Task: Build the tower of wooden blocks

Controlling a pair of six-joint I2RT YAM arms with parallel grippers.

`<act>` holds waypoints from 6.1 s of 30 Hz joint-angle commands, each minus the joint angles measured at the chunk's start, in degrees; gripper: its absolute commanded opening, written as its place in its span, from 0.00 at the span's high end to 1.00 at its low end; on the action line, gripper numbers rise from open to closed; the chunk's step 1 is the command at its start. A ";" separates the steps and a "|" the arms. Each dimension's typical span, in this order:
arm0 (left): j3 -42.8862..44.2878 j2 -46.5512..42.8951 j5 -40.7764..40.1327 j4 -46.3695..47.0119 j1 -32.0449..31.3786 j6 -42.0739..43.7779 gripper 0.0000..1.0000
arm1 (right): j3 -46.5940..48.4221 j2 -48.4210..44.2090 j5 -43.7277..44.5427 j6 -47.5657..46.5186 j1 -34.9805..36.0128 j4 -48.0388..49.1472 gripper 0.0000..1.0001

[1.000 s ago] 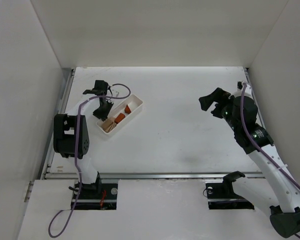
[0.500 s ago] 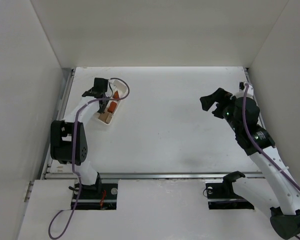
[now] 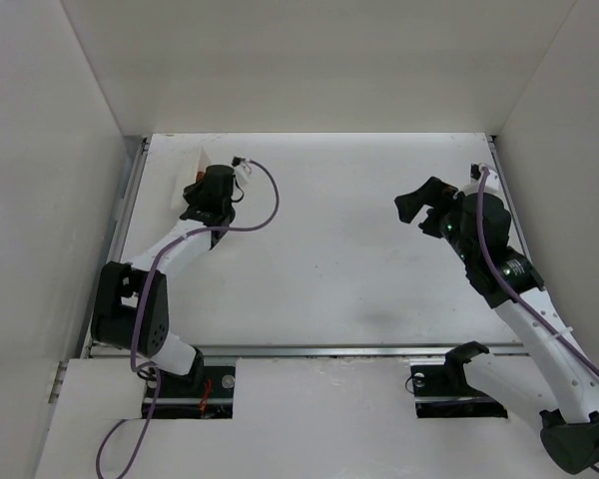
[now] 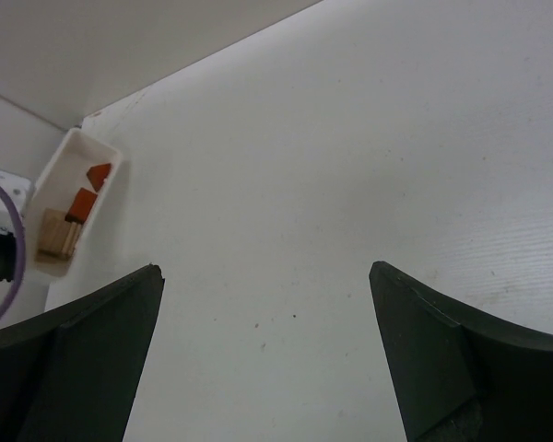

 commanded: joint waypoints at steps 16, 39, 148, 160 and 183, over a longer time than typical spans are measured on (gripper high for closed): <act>-32.85 -3.38 -3.28 59.23 -19.88 49.90 1.00 | -3.46 -1.40 0.52 2.98 0.93 4.95 0.00; -37.79 12.44 -13.45 71.79 -47.32 56.29 1.00 | -6.27 -4.12 1.58 5.36 1.47 5.12 0.00; 43.33 -0.12 87.89 -68.06 -9.00 22.96 0.08 | -22.36 -0.09 -27.24 -36.29 10.07 40.38 1.00; 44.30 3.38 90.87 -73.59 -15.15 36.51 0.02 | -22.71 0.36 -27.58 -48.16 19.82 44.41 1.00; 43.16 8.40 83.67 -67.27 -26.94 20.52 0.23 | -21.22 10.12 -19.17 -52.29 27.22 54.08 1.00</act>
